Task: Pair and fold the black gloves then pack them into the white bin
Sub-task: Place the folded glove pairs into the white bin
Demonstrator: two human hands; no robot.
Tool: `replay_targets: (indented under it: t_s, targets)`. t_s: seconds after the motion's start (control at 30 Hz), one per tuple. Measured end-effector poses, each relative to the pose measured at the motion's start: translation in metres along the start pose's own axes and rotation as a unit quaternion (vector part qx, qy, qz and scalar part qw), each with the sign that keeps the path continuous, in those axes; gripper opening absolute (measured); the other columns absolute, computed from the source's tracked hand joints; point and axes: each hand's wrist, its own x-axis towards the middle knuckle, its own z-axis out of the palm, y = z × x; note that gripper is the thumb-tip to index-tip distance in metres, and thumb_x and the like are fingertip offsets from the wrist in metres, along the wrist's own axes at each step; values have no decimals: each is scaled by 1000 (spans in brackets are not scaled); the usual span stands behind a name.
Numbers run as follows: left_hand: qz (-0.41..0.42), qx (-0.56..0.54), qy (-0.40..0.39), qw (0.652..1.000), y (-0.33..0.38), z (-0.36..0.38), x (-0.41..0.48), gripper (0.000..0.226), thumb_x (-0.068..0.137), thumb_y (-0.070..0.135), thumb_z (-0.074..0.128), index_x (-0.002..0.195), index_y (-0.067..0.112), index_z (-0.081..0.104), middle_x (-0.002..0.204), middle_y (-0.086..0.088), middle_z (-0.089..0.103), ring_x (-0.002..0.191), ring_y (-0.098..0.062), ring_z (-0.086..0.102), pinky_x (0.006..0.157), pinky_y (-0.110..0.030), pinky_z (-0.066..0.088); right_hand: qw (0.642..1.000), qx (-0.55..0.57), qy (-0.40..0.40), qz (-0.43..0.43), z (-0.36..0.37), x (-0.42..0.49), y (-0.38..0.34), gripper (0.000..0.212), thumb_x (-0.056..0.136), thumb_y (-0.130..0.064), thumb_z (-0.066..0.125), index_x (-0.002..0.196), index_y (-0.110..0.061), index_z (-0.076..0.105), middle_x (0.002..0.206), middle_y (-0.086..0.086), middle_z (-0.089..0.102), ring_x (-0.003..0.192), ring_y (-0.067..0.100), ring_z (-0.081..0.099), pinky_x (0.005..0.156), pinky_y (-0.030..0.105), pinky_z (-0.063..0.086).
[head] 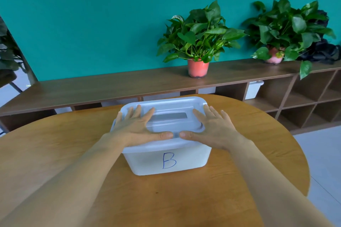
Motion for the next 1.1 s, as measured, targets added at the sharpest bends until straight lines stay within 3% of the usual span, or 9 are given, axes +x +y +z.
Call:
replay_targets:
  t_s: [0.13, 0.27, 0.37, 0.47, 0.63, 0.9, 1.0, 1.1]
  targets:
    - [-2, -3, -13, 1000, 2, -4, 2, 125, 44, 105, 28, 152, 50, -4, 164, 3, -14, 150, -19, -20, 118, -52, -16, 998, 45, 45, 23, 4, 0, -1, 120, 53, -96, 15, 156, -35, 9, 165, 5, -5, 151, 24, -7, 119, 50, -4]
    - [-6, 22, -21, 1000, 3, -12, 3, 126, 41, 107, 29, 152, 52, 2, 166, 2, -6, 152, -21, -12, 116, -56, -15, 976, 124, 62, 165, 8, -1, 0, 113, 63, -95, 33, 155, -38, 1, 164, 13, 2, 151, 32, -7, 116, 59, -3]
    - [-4, 27, -25, 999, 4, -15, 4, 128, 40, 108, 30, 152, 52, 3, 166, 2, -4, 152, -23, -9, 115, -59, -14, 968, 159, 48, 189, 4, -3, -4, 111, 67, -91, 43, 154, -36, 5, 156, 8, 33, 148, 31, 17, 116, 61, 4]
    - [-3, 22, -21, 1000, 4, -14, 3, 129, 39, 108, 30, 152, 52, 3, 166, 1, -4, 152, -24, -9, 114, -60, -16, 971, 125, 119, 165, 2, -9, -13, 97, 74, -84, 48, 151, -35, 17, 140, 2, 50, 136, 27, 39, 116, 61, 14]
    - [3, 13, 0, 1000, 2, -8, 2, 127, 43, 107, 31, 153, 49, 2, 166, -1, -7, 152, -26, -11, 114, -62, -14, 971, 104, 161, 142, 8, -13, -21, 89, 82, -77, 48, 153, -29, 23, 152, 0, 40, 145, 22, 27, 116, 60, 11]
    - [18, -1, 41, 999, -2, 2, 0, 127, 47, 106, 25, 155, 45, 0, 165, -2, -9, 151, -25, -15, 118, -58, -8, 982, 21, 145, 122, -2, -14, -22, 78, 85, -77, 40, 146, -27, 39, 147, -1, 48, 144, 19, 29, 115, 65, 3]
    - [27, 2, 90, 996, -2, 5, -5, 121, 53, 104, 24, 155, 41, 11, 166, -2, 2, 152, -23, -6, 119, -56, -4, 987, -40, 132, 83, -3, -11, -35, 87, 83, -82, 29, 152, -29, 25, 163, 5, 18, 151, 24, 2, 112, 66, -2]
    - [20, -5, 151, 988, -12, 9, -13, 103, 67, 96, 30, 151, 37, 28, 164, 3, 16, 152, -15, 7, 119, -56, -3, 995, -69, 70, -2, -2, -3, -59, 106, 66, -92, 13, 156, -35, 8, 165, 5, -7, 150, 27, -14, 110, 66, -14]
